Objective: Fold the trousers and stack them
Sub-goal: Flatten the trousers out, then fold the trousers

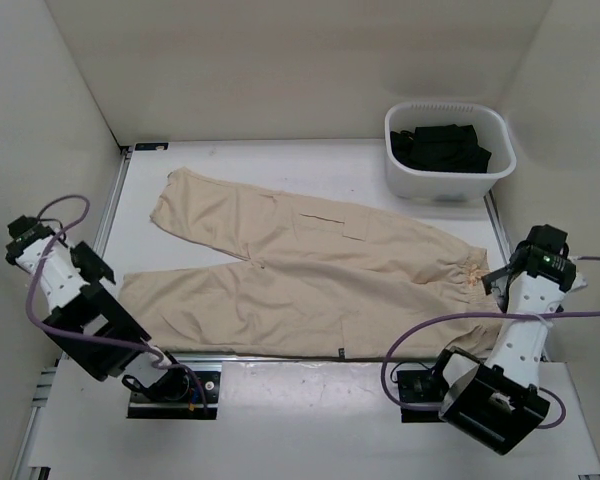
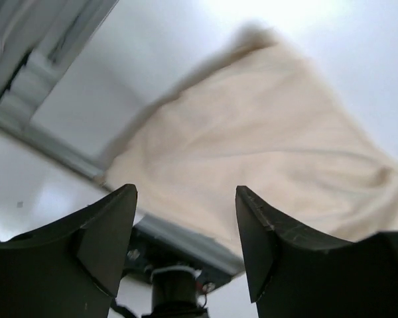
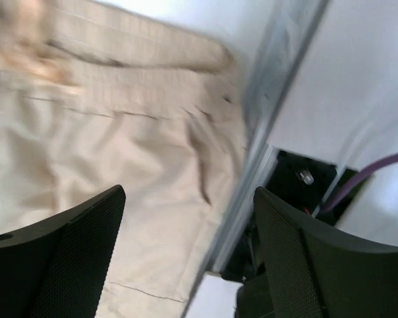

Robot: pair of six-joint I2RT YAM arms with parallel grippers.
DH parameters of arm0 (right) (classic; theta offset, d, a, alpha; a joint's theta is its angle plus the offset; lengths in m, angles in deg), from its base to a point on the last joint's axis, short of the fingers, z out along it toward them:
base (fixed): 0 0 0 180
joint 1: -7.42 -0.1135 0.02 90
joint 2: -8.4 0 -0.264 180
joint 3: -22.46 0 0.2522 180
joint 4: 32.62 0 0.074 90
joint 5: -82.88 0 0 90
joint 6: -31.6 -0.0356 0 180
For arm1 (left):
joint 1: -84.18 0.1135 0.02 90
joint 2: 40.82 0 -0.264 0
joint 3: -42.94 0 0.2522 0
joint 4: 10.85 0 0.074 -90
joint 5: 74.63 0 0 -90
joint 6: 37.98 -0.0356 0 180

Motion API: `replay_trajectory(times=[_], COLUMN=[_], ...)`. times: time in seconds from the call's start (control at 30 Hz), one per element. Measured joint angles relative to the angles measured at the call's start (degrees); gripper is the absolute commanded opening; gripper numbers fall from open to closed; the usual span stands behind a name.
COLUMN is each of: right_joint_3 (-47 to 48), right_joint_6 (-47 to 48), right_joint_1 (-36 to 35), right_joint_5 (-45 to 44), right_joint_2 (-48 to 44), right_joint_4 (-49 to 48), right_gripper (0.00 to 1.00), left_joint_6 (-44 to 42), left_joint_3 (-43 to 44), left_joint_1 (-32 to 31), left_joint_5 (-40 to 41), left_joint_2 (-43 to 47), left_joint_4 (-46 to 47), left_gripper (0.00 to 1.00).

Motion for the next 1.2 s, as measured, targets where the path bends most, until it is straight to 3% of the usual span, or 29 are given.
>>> replay_trajectory(times=[0.17,0.4,0.53,0.63,0.77,0.9,1.0,1.1,1.2], right_joint_3=[5.27,-4.42,-9.03,-7.19,3.93,16.72,22.47,26.29,28.46], right_joint_6=[-1.03,-5.57,-7.78,-7.8,-6.58,-6.19,-6.82,-7.34,-8.48], right_joint_1=[-6.93,-11.19,-11.23,-11.45,-12.0,-12.24,-12.5,-12.85,-13.27], right_joint_5=[-0.72,4.63,4.24,3.3,0.85,-0.07,0.72,1.88,2.93], right_joint_2=[1.33,15.67,18.64,19.04,19.56,21.31,26.93,36.96,46.95], right_joint_4=[-3.8,-13.22,-14.05,-13.84,-10.97,-12.04,-13.55,-15.65,-17.07], right_gripper=[0.66,0.59,0.59,0.64,0.79,0.81,0.81,0.81,0.81], left_joint_6=[-0.02,-0.04,0.07,0.0,-0.2,-0.02,-0.02,-0.02,-0.02], left_joint_3=[2.36,-3.87,-3.08,1.75,12.92,22.14,29.83,37.51,39.98], left_joint_1=[-8.76,-12.57,-12.66,-13.14,-16.33,-21.81,-25.66,-28.48,-30.75], left_joint_5=[-5.49,-1.57,0.98,0.26,-2.89,-6.23,-8.04,-9.01,-8.22], left_joint_2=[3.45,-14.4,-17.11,-16.65,-13.73,-12.41,-19.12,-31.69,-42.71], left_joint_4=[3.26,11.76,12.68,12.13,10.67,10.99,10.56,11.67,13.33], left_gripper=[0.69,0.69,0.7,0.74,0.89,0.92,0.89,0.88,0.88])
